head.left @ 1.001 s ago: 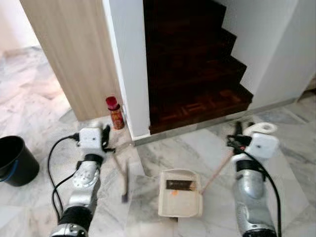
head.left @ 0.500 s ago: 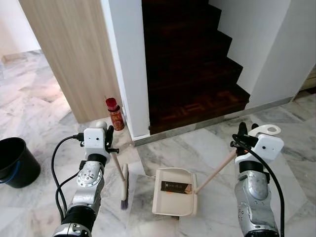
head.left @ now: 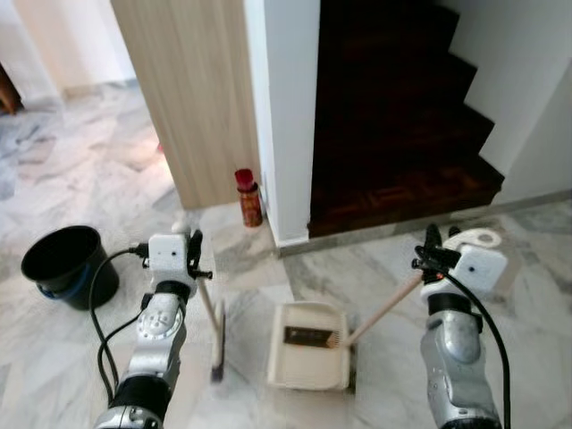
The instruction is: Sweep floor
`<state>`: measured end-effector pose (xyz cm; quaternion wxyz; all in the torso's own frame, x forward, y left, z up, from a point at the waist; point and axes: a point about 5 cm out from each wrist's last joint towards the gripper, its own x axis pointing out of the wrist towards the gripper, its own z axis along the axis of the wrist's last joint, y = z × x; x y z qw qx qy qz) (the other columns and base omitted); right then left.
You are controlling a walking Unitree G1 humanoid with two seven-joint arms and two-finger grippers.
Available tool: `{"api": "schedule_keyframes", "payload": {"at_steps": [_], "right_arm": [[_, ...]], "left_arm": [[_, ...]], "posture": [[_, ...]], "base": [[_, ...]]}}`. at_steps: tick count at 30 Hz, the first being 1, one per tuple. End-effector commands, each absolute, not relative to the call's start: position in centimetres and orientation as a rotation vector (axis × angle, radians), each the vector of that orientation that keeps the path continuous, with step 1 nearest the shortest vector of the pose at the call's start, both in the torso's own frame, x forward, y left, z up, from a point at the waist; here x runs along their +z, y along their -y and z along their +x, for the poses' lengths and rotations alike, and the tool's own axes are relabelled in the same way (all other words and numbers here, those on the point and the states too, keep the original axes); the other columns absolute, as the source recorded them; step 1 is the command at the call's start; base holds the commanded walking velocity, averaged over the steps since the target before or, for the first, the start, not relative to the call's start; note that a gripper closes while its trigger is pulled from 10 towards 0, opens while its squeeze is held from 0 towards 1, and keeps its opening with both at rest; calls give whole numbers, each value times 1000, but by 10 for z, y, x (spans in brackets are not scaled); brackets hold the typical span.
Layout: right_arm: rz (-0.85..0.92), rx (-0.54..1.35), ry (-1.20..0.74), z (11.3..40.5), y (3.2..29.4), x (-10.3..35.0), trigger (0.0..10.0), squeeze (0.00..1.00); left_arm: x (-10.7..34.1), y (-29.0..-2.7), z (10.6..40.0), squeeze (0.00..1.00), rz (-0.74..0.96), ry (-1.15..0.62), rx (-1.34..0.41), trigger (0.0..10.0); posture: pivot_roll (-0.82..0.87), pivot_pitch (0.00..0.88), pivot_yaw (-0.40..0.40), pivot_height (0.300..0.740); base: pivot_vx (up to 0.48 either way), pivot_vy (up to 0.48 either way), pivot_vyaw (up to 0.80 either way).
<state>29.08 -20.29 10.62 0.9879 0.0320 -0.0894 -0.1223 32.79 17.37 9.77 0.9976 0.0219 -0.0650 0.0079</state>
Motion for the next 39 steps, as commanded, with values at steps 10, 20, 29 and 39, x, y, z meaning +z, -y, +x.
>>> {"api": "schedule_keyframes", "payload": {"at_steps": [10,20,29,39], "right_arm": [[51,-203,237,298,192,120,10000,0],[75,-199,238,297,192,120,10000,0],[54,-183,237,297,189,120,10000,0],[68,-179,237,298,188,121,10000,0]], "left_arm": [[112,-180,331,0,63,185,29,10000],[111,-179,331,0,61,182,27,10000],[110,-177,330,0,59,181,15,10000],[111,-176,330,0,72,186,11,10000]], "posture": [[-63,0,46,740],[-66,0,47,740],[-66,0,45,740],[-61,0,40,740]], "base": [[0,293,194],[0,294,218],[0,293,0],[0,294,619]]}}
